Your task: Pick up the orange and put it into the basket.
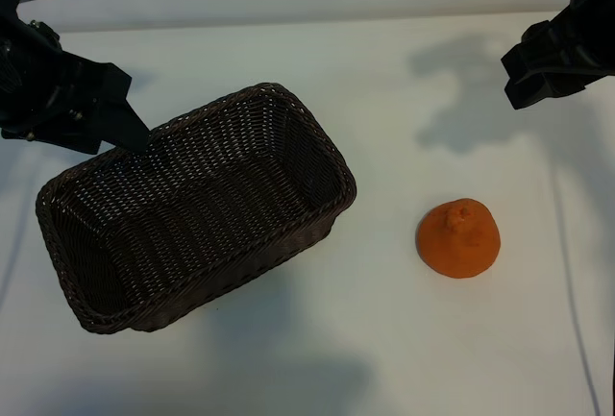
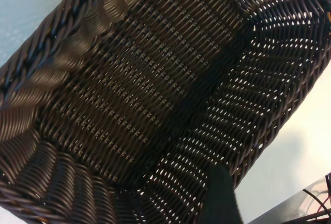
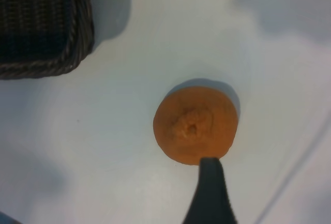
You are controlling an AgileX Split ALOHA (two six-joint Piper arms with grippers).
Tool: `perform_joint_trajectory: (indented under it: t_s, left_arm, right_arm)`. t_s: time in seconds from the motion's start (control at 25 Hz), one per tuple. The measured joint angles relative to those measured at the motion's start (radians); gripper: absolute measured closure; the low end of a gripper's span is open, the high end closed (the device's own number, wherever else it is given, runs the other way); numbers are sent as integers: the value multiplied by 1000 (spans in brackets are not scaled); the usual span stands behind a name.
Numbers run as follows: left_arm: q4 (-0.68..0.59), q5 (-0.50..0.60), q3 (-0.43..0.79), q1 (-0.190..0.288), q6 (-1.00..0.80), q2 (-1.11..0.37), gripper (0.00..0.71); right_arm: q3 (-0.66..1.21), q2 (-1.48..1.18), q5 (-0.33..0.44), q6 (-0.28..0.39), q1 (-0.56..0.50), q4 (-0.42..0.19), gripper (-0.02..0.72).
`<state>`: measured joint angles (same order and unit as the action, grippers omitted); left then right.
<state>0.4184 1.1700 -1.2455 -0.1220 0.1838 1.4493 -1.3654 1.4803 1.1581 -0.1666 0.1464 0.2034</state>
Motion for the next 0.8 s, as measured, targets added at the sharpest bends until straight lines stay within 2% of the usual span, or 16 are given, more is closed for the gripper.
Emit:
perform_joint_trajectory:
  t_s: [0.8]
  left_arm:
    - [0,0,0,0,20,0,165]
  right_arm:
    - [0,0,5,0,0,0,178]
